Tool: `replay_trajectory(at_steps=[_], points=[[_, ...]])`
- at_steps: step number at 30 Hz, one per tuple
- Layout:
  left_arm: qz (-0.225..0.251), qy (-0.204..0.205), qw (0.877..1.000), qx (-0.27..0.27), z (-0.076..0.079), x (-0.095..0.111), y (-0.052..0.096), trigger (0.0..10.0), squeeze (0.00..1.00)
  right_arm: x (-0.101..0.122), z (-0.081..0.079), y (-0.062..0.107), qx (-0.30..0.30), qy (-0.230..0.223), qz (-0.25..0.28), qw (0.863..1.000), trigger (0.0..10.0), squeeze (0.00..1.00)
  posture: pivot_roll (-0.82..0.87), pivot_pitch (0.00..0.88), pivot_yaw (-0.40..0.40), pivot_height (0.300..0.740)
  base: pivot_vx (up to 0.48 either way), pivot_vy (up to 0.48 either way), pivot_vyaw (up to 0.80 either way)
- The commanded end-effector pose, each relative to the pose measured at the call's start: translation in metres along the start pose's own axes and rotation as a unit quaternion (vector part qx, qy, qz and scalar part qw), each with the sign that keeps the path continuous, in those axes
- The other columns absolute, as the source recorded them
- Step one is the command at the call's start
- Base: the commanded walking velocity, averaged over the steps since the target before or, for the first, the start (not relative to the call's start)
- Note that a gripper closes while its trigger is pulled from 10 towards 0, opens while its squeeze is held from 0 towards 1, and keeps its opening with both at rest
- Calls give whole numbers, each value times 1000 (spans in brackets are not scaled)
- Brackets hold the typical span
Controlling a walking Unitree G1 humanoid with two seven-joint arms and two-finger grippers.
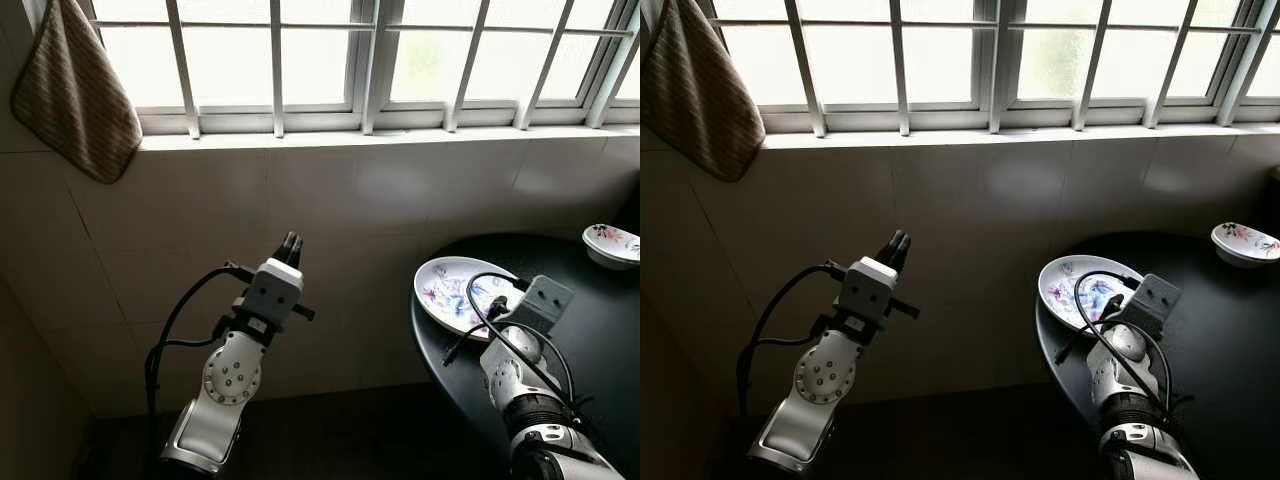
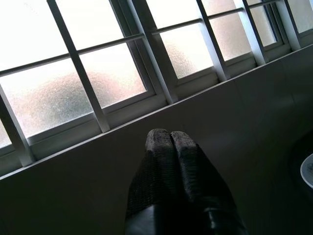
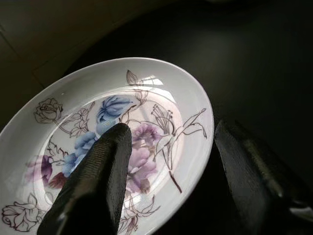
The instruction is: Kitchen organization
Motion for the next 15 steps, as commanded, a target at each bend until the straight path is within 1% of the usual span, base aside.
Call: replay_trajectory(at_steps=[1,5,7,11,15], points=[[-11,2,1000,-2,1,-4,1,10000,0,-3,1,-1,-6,-23,-20,1000,10000,0,52,0,-55,740,0,0,0],[-13,2,1000,-3,1,-5,1,10000,0,-16,0,-1,1,-57,-67,996,10000,0,53,0,-55,740,0,0,0],[-13,3,1000,-4,1,-6,1,10000,0,-18,-2,-1,4,-69,-78,995,10000,0,51,0,-54,740,0,0,0],[-13,3,1000,-5,2,-6,1,10000,0,-17,-5,-1,6,-79,-83,993,10000,0,52,0,-54,740,0,0,0],[-14,1,1000,-5,2,-7,1,10000,0,-20,-1,-2,-8,-111,-105,988,10000,0,59,0,-56,740,0,0,0]])
Point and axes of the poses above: a point about 5 cm out from each wrist's last joint towards the gripper, its own y axis pointing back from the gripper into the wrist, its own x axis along the axis of the wrist's last joint, z = x × y, the point moved 2 cm from there along -y, pointing out of the wrist towards the gripper, and after that the axes turned 3 degrees about -y, right-handed, at the moved point
